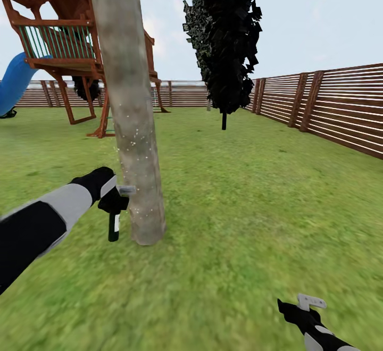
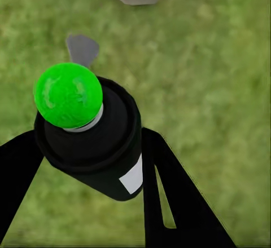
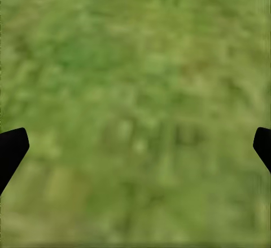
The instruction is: In the garden, pick up the pesticide atomizer on the floor and spray pesticide onto both trees until each tree trunk is fully covered.
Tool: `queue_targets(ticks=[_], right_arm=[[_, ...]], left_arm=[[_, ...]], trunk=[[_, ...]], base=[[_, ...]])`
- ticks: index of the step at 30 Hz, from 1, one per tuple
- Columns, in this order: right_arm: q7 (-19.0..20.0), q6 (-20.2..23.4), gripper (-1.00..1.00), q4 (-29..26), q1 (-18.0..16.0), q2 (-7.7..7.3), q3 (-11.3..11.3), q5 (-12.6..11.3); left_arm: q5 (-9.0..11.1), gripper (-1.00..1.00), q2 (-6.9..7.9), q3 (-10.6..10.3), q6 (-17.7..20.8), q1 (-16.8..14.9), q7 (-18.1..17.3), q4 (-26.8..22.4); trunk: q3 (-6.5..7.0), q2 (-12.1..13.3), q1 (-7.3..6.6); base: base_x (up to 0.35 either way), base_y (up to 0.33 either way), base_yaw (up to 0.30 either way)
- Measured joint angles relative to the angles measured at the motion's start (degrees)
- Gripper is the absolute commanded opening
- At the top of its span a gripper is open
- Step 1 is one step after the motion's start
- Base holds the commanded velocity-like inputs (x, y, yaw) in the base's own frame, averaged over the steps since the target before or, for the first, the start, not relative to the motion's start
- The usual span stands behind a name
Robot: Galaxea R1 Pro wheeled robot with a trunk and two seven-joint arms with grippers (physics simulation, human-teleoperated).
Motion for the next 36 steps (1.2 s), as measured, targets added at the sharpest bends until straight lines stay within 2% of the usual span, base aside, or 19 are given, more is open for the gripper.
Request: queue_targets(ticks=[8,15,19,23,27,29,31,36], right_arm=[[0.0,0.0,1.0,0.0,0.0,-0.01,0.0,0.0],[0.0,0.0,1.0,0.0,0.0,0.04,0.0,0.0],[0.0,0.0,1.0,0.0,0.0,0.05,0.0,0.0],[0.0,0.0,1.0,0.0,0.0,0.05,0.0,0.0],[0.0,0.0,1.0,0.0,0.0,0.05,0.0,0.0],[0.0,0.0,1.0,0.0,0.0,0.05,0.0,0.0],[0.0,0.0,1.0,0.0,0.0,0.1,0.0,0.0],[0.0,0.0,1.0,0.0,0.0,0.14,0.0,0.0]], left_arm=[[0.0,-1.0,-0.06,0.0,-0.3,5.8,0.0,0.0],[0.2,-1.0,-0.1,0.2,-0.7,7.1,-0.3,0.0],[0.3,-1.0,-0.06,0.2,-6.2,9.4,-0.3,0.0],[0.2,-1.0,-0.01,0.3,-14.3,13.5,-0.5,0.0],[0.6,-1.0,-0.01,0.5,-19.8,16.5,-0.6,0.0],[2.3,-1.0,-0.01,0.5,-20.6,18.6,-0.6,0.0],[3.2,-1.0,-0.01,0.5,-20.9,19.5,-0.7,-0.1],[3.6,-1.0,-0.22,0.5,-21.0,19.9,-0.6,-0.1]], trunk=[[0.0,0.0,0.0],[0.0,0.0,0.0],[0.0,0.0,0.0],[0.0,0.0,0.0],[0.0,0.0,0.0],[-0.01,0.0,0.0],[0.0,0.0,-0.01],[-0.18,0.0,-0.01]], base=[[0.0,0.0,0.0],[0.0,0.0,0.0],[0.0,0.0,0.0],[0.0,0.0,0.0],[0.0,0.0,0.0],[0.009,0.0,0.0],[0.153,0.0,0.019],[0.142,0.0,0.117]])
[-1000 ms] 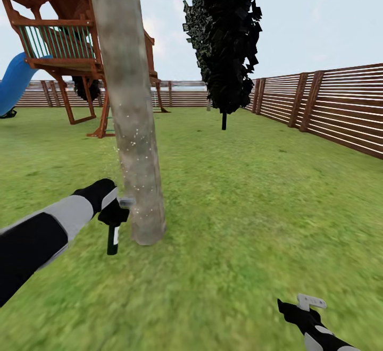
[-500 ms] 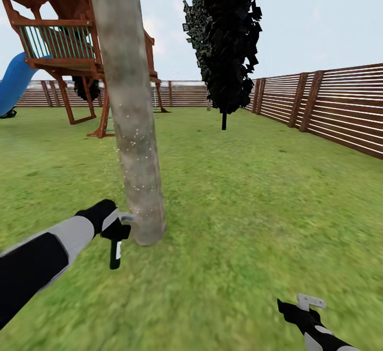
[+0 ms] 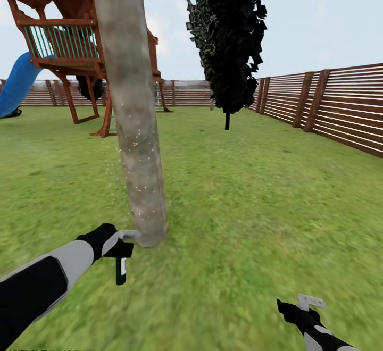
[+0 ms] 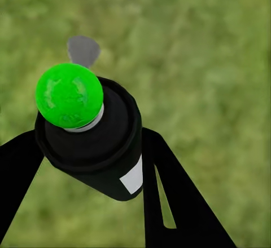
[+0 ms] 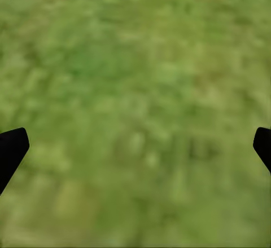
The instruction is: In the garden, pick up the pesticide atomizer on the floor and spray pesticide onto both trees until each tree trunk is fully covered.
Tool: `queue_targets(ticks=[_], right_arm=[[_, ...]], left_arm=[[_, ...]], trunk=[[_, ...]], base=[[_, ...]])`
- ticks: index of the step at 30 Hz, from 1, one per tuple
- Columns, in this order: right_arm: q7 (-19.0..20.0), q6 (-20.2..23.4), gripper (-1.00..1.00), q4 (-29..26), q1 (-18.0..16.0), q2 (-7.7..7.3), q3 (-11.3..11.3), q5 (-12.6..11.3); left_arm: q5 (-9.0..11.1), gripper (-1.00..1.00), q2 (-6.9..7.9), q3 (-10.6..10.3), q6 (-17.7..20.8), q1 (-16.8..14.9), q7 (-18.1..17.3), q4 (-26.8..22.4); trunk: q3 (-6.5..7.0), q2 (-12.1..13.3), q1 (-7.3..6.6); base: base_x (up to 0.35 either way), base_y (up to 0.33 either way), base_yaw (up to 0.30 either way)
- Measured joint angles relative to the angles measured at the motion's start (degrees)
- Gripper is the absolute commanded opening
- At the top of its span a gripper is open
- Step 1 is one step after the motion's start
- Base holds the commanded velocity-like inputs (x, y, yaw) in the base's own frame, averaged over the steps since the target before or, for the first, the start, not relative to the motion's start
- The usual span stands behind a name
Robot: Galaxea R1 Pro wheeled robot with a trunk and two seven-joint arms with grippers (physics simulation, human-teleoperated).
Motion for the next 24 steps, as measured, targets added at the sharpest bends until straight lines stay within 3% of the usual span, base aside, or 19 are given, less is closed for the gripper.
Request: queue_targets(ticks=[9,15,24], right_arm=[[0.0,0.0,1.0,0.0,0.0,0.06,0.0,0.0],[0.0,0.0,1.0,0.0,0.0,0.09,0.1,0.0],[0.0,0.0,1.0,0.0,0.0,0.09,0.0,0.0]], left_arm=[[0.0,-1.0,-0.22,-0.1,0.5,0.0,0.1,-0.1],[0.0,-1.0,-0.7,-0.1,0.5,0.1,0.1,0.0],[0.0,-1.0,-1.53,-0.1,0.5,0.1,0.1,0.0]], trunk=[[-0.05,0.0,-0.02],[-0.05,0.0,-0.01],[-0.05,0.0,0.01]], base=[[0.087,-0.074,0.075],[0.201,-0.233,0.211],[0.01,-0.303,0.133]])
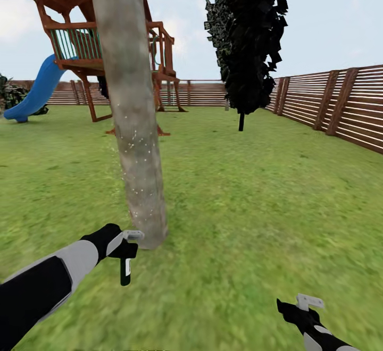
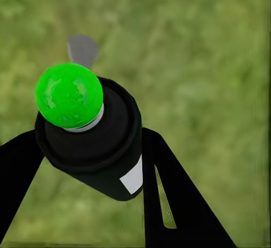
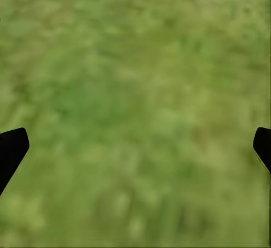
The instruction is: In the garden, pick up the pesticide atomizer on the floor and spray pesticide onto both trees until each tree trunk is fully covered.
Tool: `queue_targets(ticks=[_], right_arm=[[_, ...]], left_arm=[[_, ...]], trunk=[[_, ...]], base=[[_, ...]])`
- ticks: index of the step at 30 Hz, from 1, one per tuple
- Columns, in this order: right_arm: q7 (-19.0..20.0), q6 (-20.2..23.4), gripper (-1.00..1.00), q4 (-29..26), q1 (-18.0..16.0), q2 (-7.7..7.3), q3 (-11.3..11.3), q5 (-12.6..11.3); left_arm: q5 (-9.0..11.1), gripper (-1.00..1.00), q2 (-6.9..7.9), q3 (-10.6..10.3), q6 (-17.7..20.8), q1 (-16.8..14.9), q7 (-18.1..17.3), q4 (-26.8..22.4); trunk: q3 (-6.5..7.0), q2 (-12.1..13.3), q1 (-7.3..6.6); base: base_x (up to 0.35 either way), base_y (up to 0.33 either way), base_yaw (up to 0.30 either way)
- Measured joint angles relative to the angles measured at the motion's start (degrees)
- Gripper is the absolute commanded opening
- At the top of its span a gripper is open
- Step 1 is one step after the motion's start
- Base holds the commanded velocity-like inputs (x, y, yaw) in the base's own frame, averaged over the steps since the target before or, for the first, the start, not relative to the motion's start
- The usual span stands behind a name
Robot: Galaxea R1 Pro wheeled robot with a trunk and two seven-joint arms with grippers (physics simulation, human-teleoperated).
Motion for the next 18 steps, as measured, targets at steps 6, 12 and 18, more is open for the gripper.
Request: queue_targets(ticks=[6,12,18], right_arm=[[0.0,0.0,1.0,0.0,0.0,0.0,0.0,0.0],[0.0,0.0,1.0,0.0,0.0,-0.01,0.0,0.0],[0.0,0.0,1.0,0.0,0.0,-0.26,-0.1,0.0]], left_arm=[[0.0,-1.0,-0.02,0.0,0.0,0.0,0.0,0.0],[0.1,-1.0,-0.51,0.1,0.1,0.0,0.0,0.0],[0.1,-1.0,-0.8,0.0,0.1,0.0,0.0,0.0]], trunk=[[0.0,0.0,0.0],[0.0,0.0,-0.01],[0.0,0.0,-0.01]], base=[[0.0,-0.209,0.25],[0.043,-0.105,0.104],[0.12,-0.299,0.002]])
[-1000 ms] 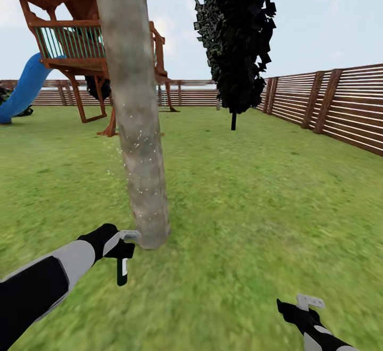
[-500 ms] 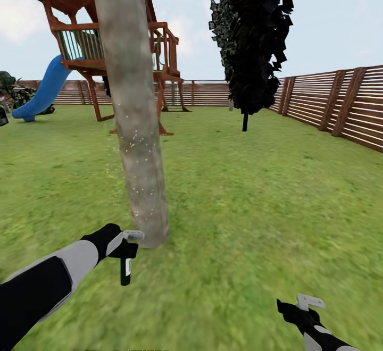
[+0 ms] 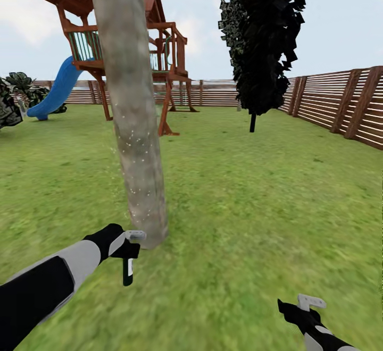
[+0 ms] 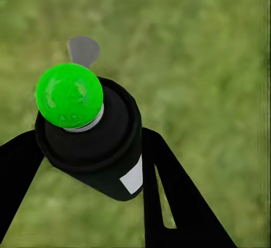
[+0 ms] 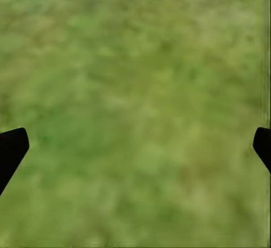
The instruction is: In the garden, pick up the pesticide atomizer on the floor and spray pesticide onto both trees until each tree trunk is fully covered.
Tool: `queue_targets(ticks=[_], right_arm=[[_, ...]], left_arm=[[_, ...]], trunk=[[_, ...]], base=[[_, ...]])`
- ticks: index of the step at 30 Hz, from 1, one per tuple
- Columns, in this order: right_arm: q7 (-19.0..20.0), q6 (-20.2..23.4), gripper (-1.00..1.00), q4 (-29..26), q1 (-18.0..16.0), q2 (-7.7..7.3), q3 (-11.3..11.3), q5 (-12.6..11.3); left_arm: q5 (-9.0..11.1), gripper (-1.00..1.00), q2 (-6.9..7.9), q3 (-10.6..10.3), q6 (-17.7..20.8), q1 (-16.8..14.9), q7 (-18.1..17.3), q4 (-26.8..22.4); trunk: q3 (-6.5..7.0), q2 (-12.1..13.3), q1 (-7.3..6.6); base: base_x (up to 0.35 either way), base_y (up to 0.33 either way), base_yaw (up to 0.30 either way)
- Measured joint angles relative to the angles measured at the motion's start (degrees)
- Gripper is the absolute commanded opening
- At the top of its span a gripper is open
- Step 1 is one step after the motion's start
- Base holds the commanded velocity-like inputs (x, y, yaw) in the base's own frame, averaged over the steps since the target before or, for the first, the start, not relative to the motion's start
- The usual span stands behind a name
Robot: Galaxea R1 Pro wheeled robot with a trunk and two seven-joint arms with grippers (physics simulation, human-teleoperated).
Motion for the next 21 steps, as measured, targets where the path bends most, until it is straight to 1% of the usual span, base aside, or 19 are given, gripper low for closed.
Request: queue_targets(ticks=[5,13,18,21], right_arm=[[0.0,-0.1,1.0,0.0,0.0,0.0,0.0,0.0],[0.0,-0.1,1.0,0.0,-0.1,0.26,0.0,0.0],[0.1,0.0,1.0,0.0,0.0,0.25,0.0,0.0],[0.0,0.0,1.0,0.0,0.0,0.25,0.0,0.0]], left_arm=[[0.0,-1.0,-0.02,0.0,0.0,0.0,0.0,0.0],[0.0,-1.0,0.0,0.0,0.0,0.0,0.0,0.0],[0.0,-1.0,-0.01,0.0,0.0,0.0,0.0,0.0],[0.0,-1.0,0.0,0.0,0.0,0.0,0.0,0.0]], trunk=[[0.0,0.0,0.0],[-0.15,0.0,-0.01],[-0.18,0.0,-0.01],[-0.18,0.0,0.0]], base=[[0.136,-0.219,0.016],[0.175,-0.265,0.229],[0.192,-0.275,0.036],[0.132,-0.286,0.193]])
